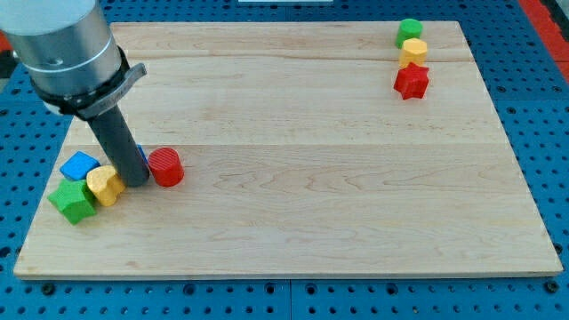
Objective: Push the red circle below the red star
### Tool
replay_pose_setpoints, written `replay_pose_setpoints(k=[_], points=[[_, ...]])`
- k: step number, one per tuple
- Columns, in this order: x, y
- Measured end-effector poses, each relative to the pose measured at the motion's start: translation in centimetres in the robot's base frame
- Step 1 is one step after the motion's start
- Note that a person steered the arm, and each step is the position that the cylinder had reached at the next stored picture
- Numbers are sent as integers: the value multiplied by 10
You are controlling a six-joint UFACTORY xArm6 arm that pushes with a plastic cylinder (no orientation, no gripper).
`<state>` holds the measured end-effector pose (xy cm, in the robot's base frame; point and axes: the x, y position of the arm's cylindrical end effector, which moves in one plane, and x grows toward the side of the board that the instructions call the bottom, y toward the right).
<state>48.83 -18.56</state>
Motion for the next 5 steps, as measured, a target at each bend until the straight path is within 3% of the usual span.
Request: replay_pose_setpoints(k=[2,4,5], points=[[-18,36],[17,61],[-5,85]])
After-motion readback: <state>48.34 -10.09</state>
